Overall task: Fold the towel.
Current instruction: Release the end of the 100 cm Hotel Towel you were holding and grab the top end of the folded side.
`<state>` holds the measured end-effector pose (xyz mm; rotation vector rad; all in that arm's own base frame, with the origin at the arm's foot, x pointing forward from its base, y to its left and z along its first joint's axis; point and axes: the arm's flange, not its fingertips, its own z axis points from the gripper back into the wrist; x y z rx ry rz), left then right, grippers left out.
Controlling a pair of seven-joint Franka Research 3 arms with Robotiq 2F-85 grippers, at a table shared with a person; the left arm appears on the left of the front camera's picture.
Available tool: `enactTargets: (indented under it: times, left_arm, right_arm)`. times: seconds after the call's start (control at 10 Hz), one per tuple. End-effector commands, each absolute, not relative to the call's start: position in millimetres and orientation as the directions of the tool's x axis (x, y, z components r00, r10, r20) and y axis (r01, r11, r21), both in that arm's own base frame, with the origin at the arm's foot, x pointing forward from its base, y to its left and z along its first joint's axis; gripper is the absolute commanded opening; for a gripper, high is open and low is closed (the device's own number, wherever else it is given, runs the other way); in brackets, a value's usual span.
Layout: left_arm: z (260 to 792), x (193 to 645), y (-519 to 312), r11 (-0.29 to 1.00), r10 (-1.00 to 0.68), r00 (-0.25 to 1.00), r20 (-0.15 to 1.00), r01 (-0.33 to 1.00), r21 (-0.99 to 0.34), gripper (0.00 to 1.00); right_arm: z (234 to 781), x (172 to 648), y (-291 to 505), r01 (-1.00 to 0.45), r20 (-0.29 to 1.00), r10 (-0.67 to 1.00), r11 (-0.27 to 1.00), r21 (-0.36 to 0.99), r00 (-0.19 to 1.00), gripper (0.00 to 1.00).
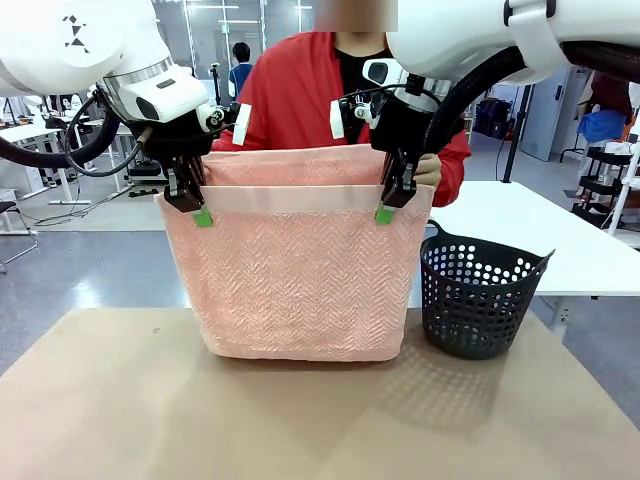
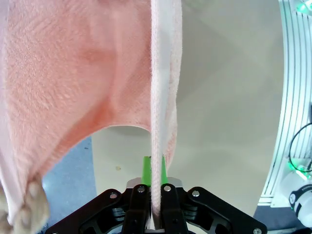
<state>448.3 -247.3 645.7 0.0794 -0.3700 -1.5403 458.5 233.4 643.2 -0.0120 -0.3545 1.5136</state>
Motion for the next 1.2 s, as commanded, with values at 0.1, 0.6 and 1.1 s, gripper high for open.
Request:
enactTargets:
  times: [0.1, 0.6, 1.1]
  left_arm:
    - [648.4, 450.1, -246.9, 0.04, -0.983, -0.012, 0.183, 0.96, 0.276, 0.0]
    - [648.4, 450.1, -246.9, 0.04, -0.983, -0.012, 0.183, 0.96, 0.276, 0.0]
    - [648.4, 450.1, -246.9, 0.04, -0.983, -0.012, 0.183, 0.96, 0.276, 0.0]
  right_arm:
    - [643.8, 459.8, 230.0, -0.971, 0.222, 0.975, 0.062, -0.229, 0.01, 0.0]
    - [643.8, 459.8, 230.0, -0.971, 0.222, 0.975, 0.062, -0.229, 0.01, 0.0]
    - [643.8, 459.8, 230.0, -0.971, 0.222, 0.975, 0.062, -0.229, 0.01, 0.0]
